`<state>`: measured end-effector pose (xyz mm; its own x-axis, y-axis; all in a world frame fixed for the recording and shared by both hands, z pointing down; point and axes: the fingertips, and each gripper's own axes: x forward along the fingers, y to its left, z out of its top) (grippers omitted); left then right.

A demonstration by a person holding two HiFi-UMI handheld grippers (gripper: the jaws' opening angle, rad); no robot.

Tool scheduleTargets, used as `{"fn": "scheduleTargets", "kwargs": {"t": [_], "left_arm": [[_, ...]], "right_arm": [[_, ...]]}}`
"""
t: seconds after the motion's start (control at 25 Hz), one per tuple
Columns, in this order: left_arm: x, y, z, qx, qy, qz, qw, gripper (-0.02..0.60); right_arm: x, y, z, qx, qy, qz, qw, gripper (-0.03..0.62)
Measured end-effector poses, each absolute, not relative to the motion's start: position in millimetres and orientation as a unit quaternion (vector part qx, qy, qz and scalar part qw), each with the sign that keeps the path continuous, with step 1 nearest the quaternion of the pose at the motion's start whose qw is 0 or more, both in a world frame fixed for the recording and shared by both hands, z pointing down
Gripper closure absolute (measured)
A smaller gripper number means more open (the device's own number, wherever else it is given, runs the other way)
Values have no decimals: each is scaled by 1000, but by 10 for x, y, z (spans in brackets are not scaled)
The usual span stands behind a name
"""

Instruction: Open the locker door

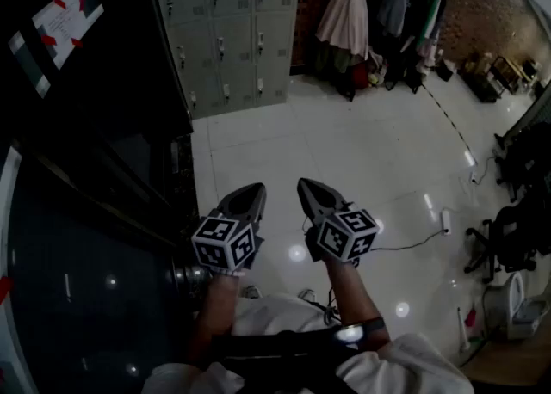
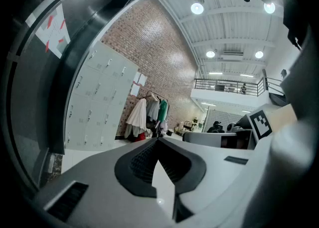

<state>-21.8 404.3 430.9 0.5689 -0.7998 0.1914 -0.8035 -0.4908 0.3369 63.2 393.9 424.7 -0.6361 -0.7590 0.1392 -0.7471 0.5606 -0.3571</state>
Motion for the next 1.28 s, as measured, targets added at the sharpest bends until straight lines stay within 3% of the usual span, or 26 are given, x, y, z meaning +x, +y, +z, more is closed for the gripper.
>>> {"fn": "scheduleTargets", "kwargs": {"t": [0.8,1.28], "left_arm": [[-759,3726,4563,875,-437,23,209,583],[-750,2614,4655,864,-459,35,203,583]], "right_arm": [[63,3642,4508,-451,868,-205,13,587],[-34,2441,4619,-422,882,-209,15,586]]}}
